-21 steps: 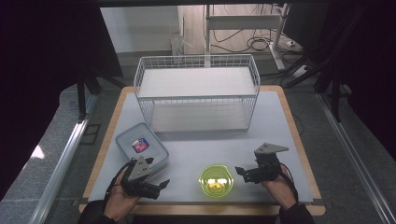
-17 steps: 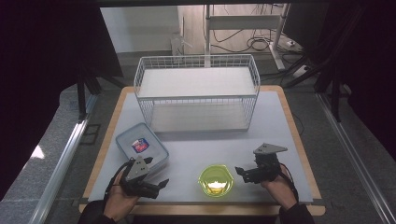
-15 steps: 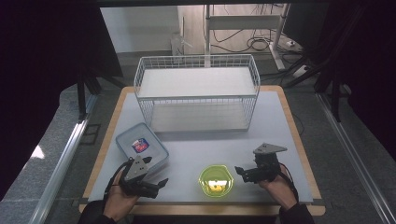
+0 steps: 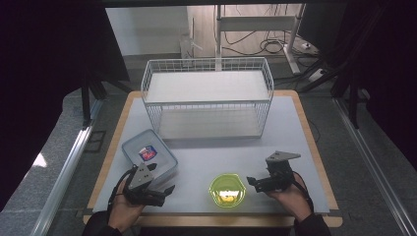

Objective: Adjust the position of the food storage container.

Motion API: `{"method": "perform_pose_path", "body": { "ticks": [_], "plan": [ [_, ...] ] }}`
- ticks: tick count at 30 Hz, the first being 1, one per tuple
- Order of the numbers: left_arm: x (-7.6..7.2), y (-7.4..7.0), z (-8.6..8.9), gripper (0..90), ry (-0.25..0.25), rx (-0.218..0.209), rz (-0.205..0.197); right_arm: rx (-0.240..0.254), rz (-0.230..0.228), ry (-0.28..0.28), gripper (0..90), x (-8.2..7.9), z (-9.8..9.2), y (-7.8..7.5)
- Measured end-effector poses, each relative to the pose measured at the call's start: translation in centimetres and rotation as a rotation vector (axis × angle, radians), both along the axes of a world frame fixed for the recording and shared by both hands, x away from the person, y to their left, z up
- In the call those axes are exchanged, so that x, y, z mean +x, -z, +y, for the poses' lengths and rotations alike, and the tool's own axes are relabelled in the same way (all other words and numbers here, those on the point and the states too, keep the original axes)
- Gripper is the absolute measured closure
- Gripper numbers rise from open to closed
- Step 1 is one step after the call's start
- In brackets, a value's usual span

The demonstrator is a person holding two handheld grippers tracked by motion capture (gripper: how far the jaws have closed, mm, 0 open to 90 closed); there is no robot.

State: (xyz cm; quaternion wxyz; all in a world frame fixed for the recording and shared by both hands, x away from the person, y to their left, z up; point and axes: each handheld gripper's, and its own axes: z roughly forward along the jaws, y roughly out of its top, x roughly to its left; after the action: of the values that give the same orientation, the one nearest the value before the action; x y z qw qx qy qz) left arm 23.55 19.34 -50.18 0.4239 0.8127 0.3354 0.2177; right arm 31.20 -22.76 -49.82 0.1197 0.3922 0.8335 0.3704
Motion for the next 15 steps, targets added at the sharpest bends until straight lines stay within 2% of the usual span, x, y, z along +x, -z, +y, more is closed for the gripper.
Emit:
{"method": "perform_pose_path", "body": {
  "ticks": [2,6,12,13,14,15],
  "plan": [
    [0.0,0.0,0.0,5.8,0.001,0.000,-0.003,-0.001,0.005,-0.014,9.4,0.0,0.1,-0.1],
    [0.0,0.0,0.1,5.5,0.000,-0.012,-0.006,-0.007,-0.024,-0.034,22.5,-0.3,0.3,-0.8],
    [0.0,-0.2,0.3,5.2,-0.001,-0.028,-0.014,0.003,-0.042,-0.075,48.3,-0.9,0.7,-1.8],
    [0.0,-0.2,0.3,5.2,-0.001,-0.028,-0.014,0.003,-0.042,-0.075,48.3,-0.9,0.7,-1.8],
    [0.0,-0.1,0.3,5.1,-0.001,-0.028,-0.013,-0.003,-0.053,-0.096,58.3,-1.2,0.9,-2.1],
    [0.0,-0.1,0.3,4.9,0.001,-0.029,-0.009,0.000,-0.068,-0.109,61.8,-1.4,1.0,-2.4]
  ]
}}
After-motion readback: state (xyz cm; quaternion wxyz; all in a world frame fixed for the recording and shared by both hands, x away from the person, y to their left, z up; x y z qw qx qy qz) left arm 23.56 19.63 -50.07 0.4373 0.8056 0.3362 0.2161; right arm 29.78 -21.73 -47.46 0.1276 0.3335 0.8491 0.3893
